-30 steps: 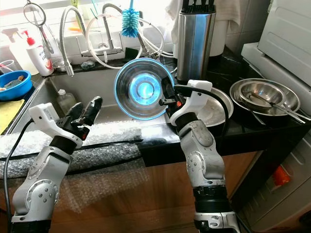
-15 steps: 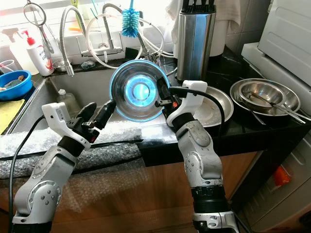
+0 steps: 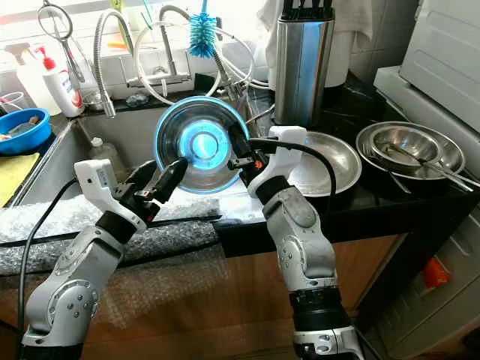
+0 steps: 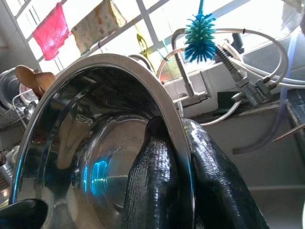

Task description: Kitchen organization

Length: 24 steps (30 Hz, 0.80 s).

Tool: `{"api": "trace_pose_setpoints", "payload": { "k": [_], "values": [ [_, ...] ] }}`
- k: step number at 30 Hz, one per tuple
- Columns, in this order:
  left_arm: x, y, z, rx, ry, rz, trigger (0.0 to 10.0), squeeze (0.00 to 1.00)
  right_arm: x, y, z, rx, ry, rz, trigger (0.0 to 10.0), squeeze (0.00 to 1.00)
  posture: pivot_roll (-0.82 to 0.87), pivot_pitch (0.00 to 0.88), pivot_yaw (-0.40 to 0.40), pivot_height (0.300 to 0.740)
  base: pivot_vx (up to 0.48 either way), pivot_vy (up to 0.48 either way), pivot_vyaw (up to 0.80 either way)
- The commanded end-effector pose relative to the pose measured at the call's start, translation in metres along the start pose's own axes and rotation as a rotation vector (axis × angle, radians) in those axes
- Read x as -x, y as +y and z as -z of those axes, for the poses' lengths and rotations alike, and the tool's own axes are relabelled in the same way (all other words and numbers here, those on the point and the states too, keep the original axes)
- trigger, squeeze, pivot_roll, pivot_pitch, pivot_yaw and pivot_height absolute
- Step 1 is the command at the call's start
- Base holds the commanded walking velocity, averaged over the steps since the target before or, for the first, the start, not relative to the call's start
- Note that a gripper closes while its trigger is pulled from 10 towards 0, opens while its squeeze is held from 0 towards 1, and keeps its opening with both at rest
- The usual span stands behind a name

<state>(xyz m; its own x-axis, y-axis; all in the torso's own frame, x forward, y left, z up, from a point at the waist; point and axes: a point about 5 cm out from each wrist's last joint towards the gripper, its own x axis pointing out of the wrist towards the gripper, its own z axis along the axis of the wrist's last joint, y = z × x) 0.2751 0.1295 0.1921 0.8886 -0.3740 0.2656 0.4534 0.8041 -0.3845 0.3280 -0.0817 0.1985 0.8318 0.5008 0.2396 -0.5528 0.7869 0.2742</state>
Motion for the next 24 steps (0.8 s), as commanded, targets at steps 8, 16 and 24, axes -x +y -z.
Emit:
{"api": "trace_pose_setpoints", "payload": {
  "k": [8,16,24],
  "values": [
    [-0.0005,0.0064,-0.0018,-0.037,-0.006,-0.061,2.5,0.0,-0.0033,0.0116,-0.0044,0.0,-0.02,-0.049,10.0,0.0,-0.1,0.0,0.099,0.74,0.0,0.0,0.0],
    [-0.0007,0.0095,-0.0027,-0.05,-0.017,-0.094,0.0,0.0,-0.0028,0.0118,-0.004,0.016,-0.019,-0.042,10.0,0.0,-0.09,0.0,0.099,0.74,0.0,0.0,0.0],
    [-0.001,0.0087,-0.0023,-0.05,-0.016,-0.094,0.0,0.0,-0.0033,0.0118,-0.0041,0.018,-0.019,-0.04,10.0,0.0,-0.09,0.0,0.099,0.74,0.0,0.0,0.0]
  ]
}}
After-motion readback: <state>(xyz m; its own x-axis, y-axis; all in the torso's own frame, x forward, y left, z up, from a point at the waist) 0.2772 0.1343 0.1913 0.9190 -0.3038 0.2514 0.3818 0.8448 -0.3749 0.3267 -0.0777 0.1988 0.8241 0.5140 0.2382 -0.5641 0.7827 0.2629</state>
